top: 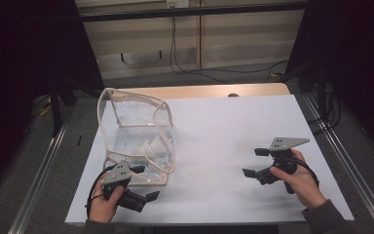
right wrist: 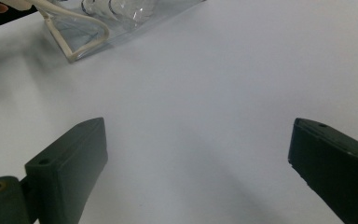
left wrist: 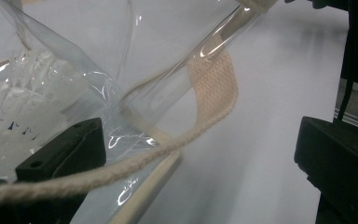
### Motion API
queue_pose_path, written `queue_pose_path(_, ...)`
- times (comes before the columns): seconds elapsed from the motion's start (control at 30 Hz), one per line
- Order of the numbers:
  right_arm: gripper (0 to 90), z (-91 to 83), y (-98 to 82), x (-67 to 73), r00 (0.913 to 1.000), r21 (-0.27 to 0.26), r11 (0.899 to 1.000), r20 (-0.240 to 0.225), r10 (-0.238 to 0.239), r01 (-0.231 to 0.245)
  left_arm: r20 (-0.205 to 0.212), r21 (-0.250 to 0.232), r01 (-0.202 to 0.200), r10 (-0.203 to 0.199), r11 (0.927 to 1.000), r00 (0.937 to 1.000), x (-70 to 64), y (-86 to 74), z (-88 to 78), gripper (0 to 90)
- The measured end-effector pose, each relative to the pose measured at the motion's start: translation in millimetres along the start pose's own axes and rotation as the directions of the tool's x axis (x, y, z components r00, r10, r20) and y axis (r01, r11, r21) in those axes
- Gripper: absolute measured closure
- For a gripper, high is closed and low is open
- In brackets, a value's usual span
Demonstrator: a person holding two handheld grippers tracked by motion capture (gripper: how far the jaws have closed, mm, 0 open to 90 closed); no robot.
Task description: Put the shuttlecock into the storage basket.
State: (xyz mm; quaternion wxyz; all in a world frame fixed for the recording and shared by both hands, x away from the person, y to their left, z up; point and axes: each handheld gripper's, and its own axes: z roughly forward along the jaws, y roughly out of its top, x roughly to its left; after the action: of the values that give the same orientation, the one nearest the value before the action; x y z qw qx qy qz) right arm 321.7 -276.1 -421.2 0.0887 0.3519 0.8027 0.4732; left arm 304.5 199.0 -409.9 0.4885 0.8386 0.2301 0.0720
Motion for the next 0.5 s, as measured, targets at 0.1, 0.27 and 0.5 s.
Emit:
queue_pose_path(0.1, 4.4, -1.2, -1.0, -0.2, 1.0000, 0.001, 1.000, 0.002, 0.000, 0.000, -0.001, 0.000, 0.001, -0.001, 1.0000, 1.0000, 0.0, 0.0, 0.0, 2.0)
queue_pose_path(0.27, 4.4, -1.9, -4.2, -0.5, 1.0000, 0.007, 1.000, -0.002, 0.002, -0.002, 0.000, 0.000, 0.000, 0.000, 1.0000, 1.0000, -0.2, 0.0, 0.1, 2.0)
queue_pose_path(0.5, 4.4, -3.7, -8.1, -0.9, 1.0000, 0.007, 1.000, 0.005, -0.002, 0.002, 0.000, 0.000, -0.001, 0.001, 1.0000, 1.0000, -0.1, -0.1, -0.1, 2.0)
